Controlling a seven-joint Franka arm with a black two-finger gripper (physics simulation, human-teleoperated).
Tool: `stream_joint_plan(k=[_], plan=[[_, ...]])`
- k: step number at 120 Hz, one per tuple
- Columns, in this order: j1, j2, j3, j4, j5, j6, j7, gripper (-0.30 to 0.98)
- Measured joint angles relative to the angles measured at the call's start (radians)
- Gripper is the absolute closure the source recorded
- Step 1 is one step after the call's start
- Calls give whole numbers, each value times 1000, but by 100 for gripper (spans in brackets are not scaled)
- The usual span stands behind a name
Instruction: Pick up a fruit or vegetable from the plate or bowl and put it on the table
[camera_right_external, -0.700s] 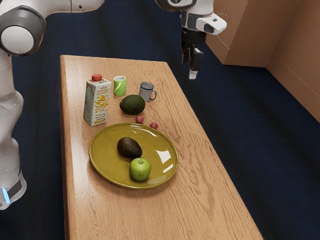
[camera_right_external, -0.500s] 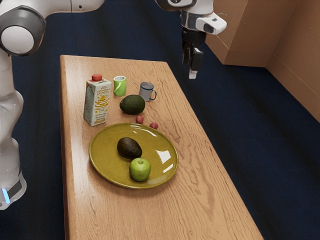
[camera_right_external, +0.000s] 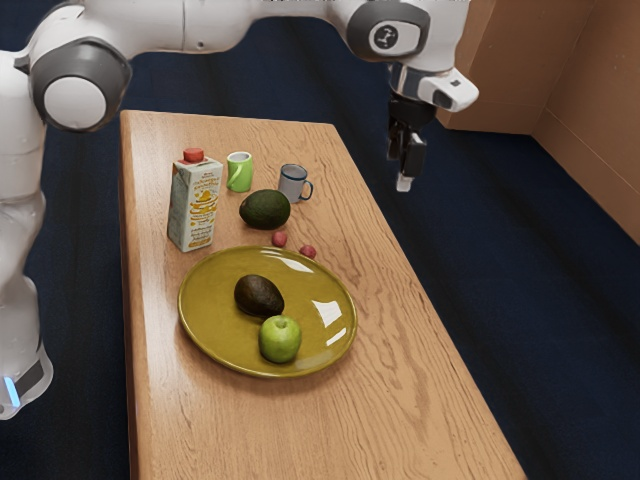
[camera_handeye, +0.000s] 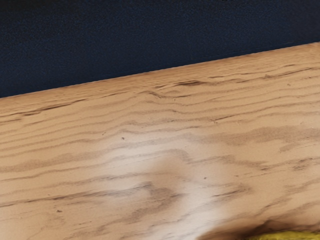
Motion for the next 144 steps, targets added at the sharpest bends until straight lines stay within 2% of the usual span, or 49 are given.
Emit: stream_joint_plan(k=[25,50,80,124,144], plan=[[-245,-230,-10,-397,-3,92,9,0],[-280,-266,-10,-536,-3,186,13,0],[-283,-400,-13,-761,3,302,19,0],[-379,-459,-17,-871,7,380,26,0],[-391,-466,-17,-899,7,402,29,0]])
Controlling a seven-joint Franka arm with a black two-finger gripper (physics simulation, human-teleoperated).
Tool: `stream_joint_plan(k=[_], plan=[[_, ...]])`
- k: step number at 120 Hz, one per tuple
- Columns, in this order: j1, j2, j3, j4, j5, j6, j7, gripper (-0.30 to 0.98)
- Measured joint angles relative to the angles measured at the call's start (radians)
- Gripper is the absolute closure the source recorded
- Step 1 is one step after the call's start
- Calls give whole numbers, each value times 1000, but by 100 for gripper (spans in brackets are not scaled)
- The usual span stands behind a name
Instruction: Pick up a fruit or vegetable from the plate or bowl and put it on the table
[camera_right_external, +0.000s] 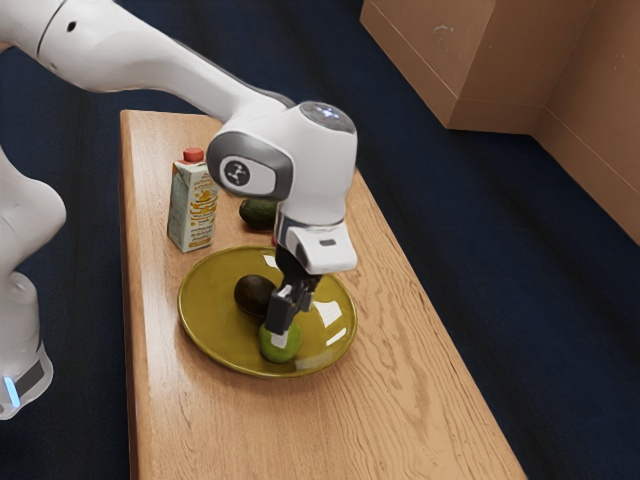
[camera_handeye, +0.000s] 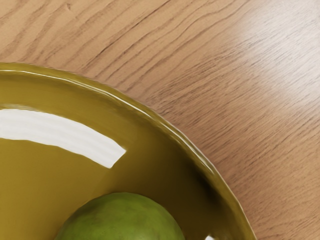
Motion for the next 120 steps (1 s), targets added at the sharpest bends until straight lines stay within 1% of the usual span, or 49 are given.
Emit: stream_joint_plan(k=[23,44,76,120], plan=[[6,-6,9,-27,1,18,3,0],[9,-6,45,-28,16,25,7,0],[11,8,49,-49,32,44,10,0],[9,13,63,-105,36,84,13,0]])
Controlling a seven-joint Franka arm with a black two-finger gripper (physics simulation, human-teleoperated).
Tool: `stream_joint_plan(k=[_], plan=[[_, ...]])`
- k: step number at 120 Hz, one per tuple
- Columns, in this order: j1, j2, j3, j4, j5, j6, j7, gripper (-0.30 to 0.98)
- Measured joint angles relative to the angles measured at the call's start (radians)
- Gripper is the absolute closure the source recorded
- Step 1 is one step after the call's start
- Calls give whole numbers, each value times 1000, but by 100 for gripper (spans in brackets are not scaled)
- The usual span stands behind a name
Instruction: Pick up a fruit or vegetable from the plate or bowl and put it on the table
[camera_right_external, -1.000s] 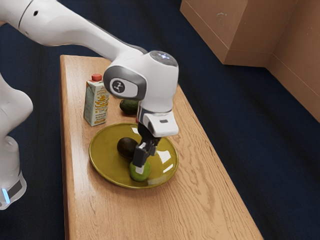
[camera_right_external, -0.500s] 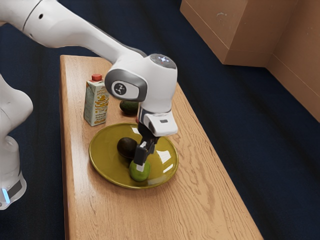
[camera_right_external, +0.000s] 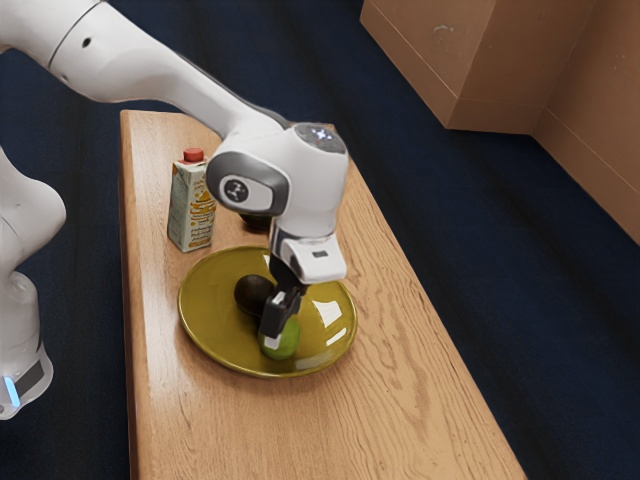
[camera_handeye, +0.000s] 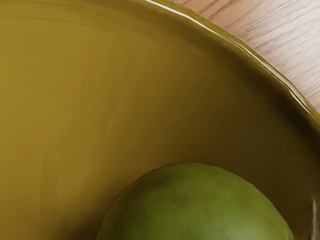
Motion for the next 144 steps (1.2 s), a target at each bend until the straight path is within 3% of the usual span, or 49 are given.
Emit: stream_joint_plan(k=[40,65,102,124,144], plan=[[-2,24,0,-16,-1,44,2,5],[-4,26,0,-18,0,56,2,32],[-10,6,-16,-10,17,67,-16,42],[-12,26,-141,91,24,62,-32,44],[-36,224,-200,322,20,48,-43,43]])
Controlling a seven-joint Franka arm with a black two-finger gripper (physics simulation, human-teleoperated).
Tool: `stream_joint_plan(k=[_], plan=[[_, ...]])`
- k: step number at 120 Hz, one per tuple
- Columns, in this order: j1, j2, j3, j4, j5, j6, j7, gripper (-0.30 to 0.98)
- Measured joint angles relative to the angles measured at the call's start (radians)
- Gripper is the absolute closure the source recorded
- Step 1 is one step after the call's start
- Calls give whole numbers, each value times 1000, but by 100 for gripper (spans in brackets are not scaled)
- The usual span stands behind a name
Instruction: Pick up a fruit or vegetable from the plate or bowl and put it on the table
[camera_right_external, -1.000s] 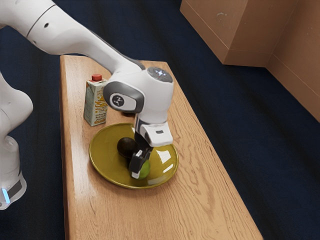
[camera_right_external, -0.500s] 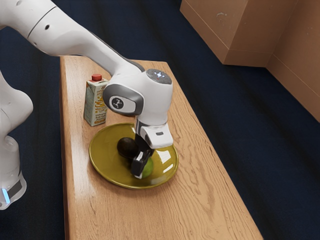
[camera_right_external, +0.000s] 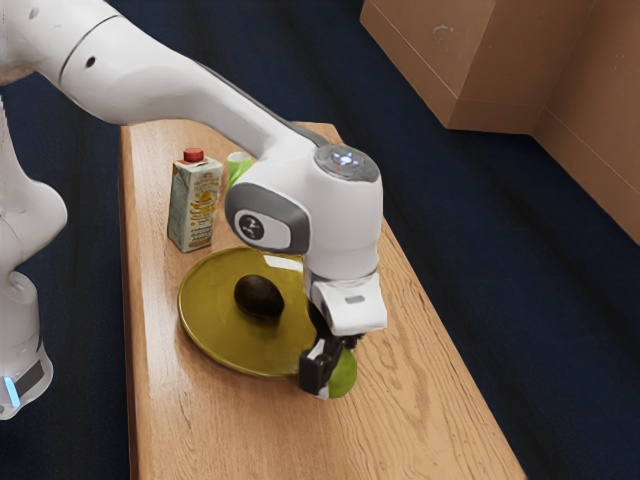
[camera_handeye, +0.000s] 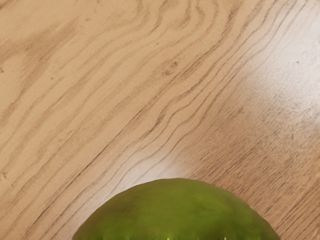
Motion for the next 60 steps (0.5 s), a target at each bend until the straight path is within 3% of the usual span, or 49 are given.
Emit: stream_joint_plan(k=[22,52,60], plan=[[-23,204,-33,230,-5,-36,-3,43],[-47,280,-35,308,2,-60,-14,47],[-51,282,-34,309,-3,-62,-12,28]])
